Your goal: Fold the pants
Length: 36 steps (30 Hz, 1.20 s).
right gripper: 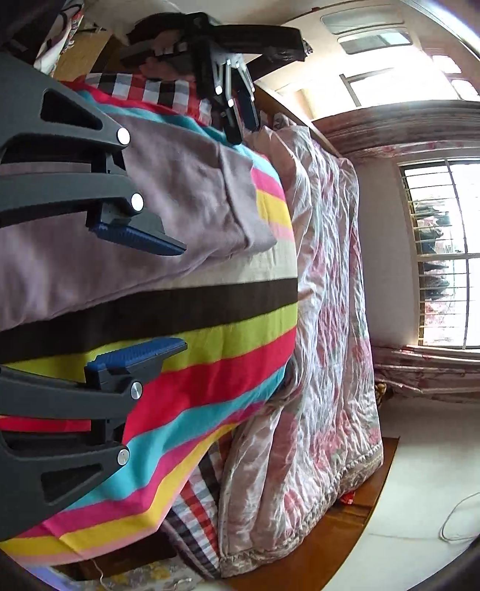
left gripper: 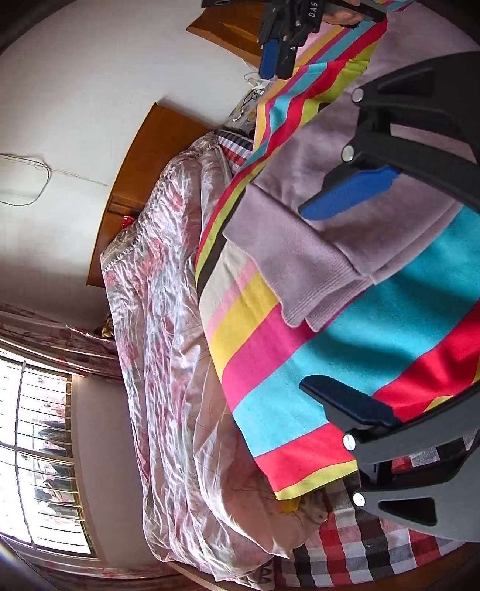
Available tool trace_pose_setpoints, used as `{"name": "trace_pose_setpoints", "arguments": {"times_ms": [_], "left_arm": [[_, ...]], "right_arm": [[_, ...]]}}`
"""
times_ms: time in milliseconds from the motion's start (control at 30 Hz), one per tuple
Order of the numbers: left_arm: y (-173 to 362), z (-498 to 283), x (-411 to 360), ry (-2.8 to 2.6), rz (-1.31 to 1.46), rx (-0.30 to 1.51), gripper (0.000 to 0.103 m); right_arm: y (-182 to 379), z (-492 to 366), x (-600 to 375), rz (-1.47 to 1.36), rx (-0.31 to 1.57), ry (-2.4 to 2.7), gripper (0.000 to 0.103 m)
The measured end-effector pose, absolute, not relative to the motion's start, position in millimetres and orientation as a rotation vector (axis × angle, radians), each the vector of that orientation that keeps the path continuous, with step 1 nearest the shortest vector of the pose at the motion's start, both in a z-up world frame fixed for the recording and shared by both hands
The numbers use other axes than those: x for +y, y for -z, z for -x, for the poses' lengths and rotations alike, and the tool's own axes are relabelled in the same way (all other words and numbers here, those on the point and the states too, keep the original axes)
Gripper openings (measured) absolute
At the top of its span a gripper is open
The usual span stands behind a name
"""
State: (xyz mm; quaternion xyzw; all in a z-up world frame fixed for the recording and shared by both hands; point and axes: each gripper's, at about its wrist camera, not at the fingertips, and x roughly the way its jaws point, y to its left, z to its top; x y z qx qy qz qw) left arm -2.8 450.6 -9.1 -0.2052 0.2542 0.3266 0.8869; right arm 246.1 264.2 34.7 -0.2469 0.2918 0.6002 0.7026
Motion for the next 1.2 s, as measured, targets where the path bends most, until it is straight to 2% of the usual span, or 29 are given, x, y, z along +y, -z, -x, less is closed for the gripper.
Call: {"name": "trace_pose_setpoints", "arguments": {"times_ms": [133,233,333,467,600,733,800,867,900,1067,1200], "left_arm": [[4,-22,418,-0.465,0.385,0.555,0.087],[25,-53,393,-0.396,0.326,0.67,0.087],[51,-68,385,-0.416,0.288,0.774,0.087],[57,-67,382,-0.461,0.246,0.806,0.089],[28,-35,387,-0.5,0.336,0.721,0.087],[17,-8,399,-0.499,0.453,0.69,0.087],[24,-2,403,-0.438,0.554,0.709,0.082],[31,3,401,-0.37,0.612,0.716,0.051],[34,5,399,-0.363,0.624,0.72,0.048],[35,19,402,-0.372,0.646,0.689,0.047],[31,30,407,-0.349,0.667,0.662,0.05]], "right_arm": [[-23,-279,175,0.584,0.756,-1.17,0.046],[0,-280,127,0.571,0.869,-1.144,0.046],[16,-260,104,0.554,0.923,-1.197,0.045],[46,-234,99,0.643,0.96,-1.125,0.046],[34,-213,93,0.618,0.869,-0.993,0.046],[-1,-138,98,0.492,0.734,-1.244,0.046],[-4,-99,107,0.502,0.702,-1.399,0.04],[3,-71,118,0.554,0.701,-1.469,0.03],[8,-62,123,0.578,0.706,-1.479,0.029],[25,-46,146,0.646,0.725,-1.44,0.022],[38,-44,155,0.702,0.744,-1.408,0.021]]}}
